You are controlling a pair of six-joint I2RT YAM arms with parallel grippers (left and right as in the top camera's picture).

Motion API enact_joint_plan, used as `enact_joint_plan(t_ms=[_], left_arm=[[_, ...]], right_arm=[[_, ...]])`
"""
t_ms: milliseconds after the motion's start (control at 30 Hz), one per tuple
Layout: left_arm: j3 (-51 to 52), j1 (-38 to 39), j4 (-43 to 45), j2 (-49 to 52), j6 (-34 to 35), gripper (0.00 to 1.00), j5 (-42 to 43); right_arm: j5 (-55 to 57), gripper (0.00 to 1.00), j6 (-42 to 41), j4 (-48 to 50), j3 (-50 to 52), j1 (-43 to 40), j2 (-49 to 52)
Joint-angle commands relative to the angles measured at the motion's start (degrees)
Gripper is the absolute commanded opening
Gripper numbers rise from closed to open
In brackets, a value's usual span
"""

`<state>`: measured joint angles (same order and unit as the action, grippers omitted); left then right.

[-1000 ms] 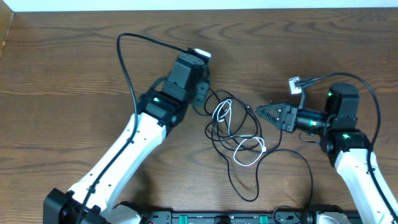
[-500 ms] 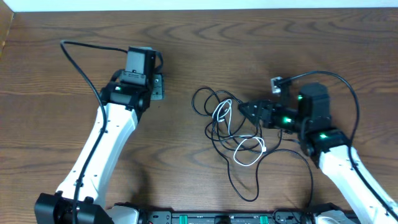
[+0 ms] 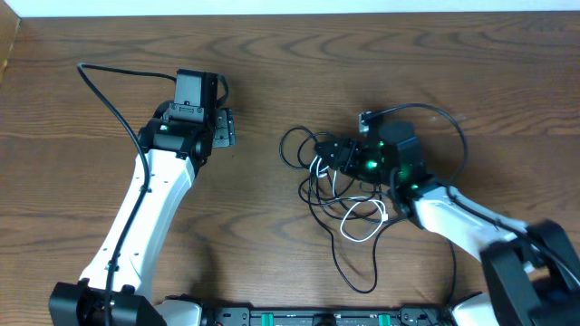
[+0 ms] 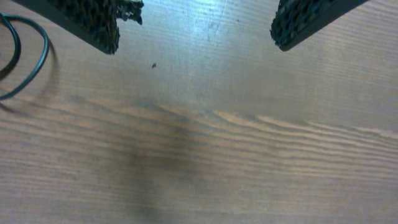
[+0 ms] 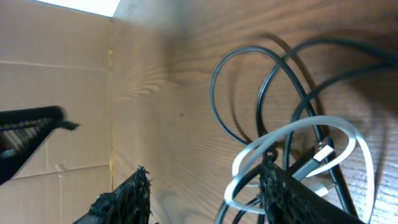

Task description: Untangle cables

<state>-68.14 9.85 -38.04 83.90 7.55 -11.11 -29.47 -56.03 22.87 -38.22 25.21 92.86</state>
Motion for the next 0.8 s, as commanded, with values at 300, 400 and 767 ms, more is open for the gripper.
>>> enact_joint_plan(t_ms=[300,400,767], left_arm=[[-0.70,-0.17,-0.33,0.22,0.52,0.79,-0.90],[-0.70,-0.17,-0.33,0.22,0.50,0.79,-0.90],[-0.70,-0.17,-0.33,0.24,0.52,0.79,-0.90]], right_arm=[[1.27,0.24,-4.85,4.46,-0.13,1.01,5.03],[1.27,0.03,-6.12,5.01,-0.13,1.11,5.03],[-8.04,0.01,-14.78,23.52,-0.13,0.22,5.01]])
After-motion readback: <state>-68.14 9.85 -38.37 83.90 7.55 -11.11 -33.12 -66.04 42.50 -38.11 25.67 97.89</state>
